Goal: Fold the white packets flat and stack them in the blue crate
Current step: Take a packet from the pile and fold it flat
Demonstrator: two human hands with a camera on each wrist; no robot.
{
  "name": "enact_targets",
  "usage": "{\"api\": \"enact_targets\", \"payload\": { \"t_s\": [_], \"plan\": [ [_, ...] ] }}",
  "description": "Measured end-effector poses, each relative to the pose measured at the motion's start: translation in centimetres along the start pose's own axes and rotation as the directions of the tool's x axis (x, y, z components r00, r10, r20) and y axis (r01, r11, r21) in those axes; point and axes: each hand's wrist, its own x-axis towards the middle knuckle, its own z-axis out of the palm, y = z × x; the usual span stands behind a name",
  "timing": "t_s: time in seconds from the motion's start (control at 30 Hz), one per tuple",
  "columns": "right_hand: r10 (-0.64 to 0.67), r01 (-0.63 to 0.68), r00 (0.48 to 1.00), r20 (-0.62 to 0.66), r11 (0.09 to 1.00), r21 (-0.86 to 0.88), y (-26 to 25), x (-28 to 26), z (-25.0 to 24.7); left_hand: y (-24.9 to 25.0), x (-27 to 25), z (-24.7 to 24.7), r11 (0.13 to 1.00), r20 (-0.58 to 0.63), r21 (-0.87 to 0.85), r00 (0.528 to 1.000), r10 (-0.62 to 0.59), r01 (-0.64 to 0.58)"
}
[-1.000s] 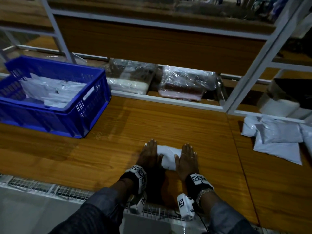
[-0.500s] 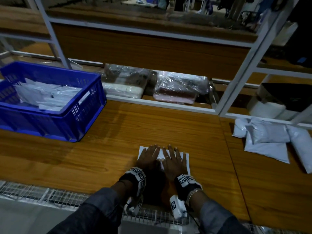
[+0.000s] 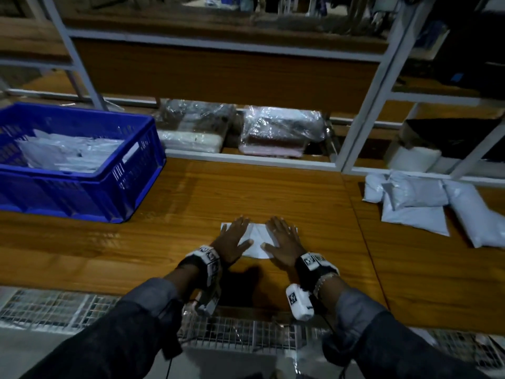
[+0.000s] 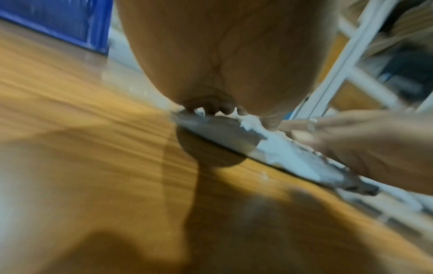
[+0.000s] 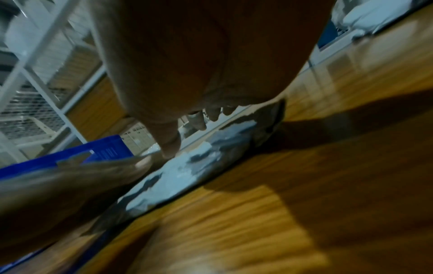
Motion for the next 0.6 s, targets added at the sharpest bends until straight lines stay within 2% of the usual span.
{"api": "enact_targets", "payload": {
  "t_s": [0.07,0.13,0.23,0.37,0.47,0.6],
  "plan": [
    [-0.034,0.033,0.999,0.028,0.999,0.019,1.0,-1.0,-0.2,-0.6,-1.3,-0.2,0.999,0.018,0.036,1.0,0.012,-0.012],
    [-0.055,0.056,0.996,0.069,0.998,-0.018,1.6,-1.4,0.2,-1.0,-2.2,-0.2,0.986,0.05,0.164,0.998,0.029,-0.037],
    [-0.038,0.039,0.999,0.02,0.998,-0.049,1.8,-1.5,0.9,-1.3,-2.5,-0.3,0.976,0.061,0.207,0.997,0.052,-0.063],
    [-0.02,0.011,0.997,-0.075,0.994,-0.112,1.4,-1.5,0.5,-1.3,-2.4,-2.3,0.99,0.017,0.135,0.999,0.042,-0.044],
    [0.073,-0.074,0.995,-0.064,0.997,-0.012,1.2,-0.9,-1.1,-1.0,-2.0,-4.9,0.994,0.001,0.105,1.0,0.0,0.0],
    [0.126,-0.104,0.974,-0.186,0.987,0.121,0.7,-0.2,-4.9,-1.0,-1.8,-7.7,0.985,-0.062,-0.161,0.996,-0.072,0.061]
  ]
}}
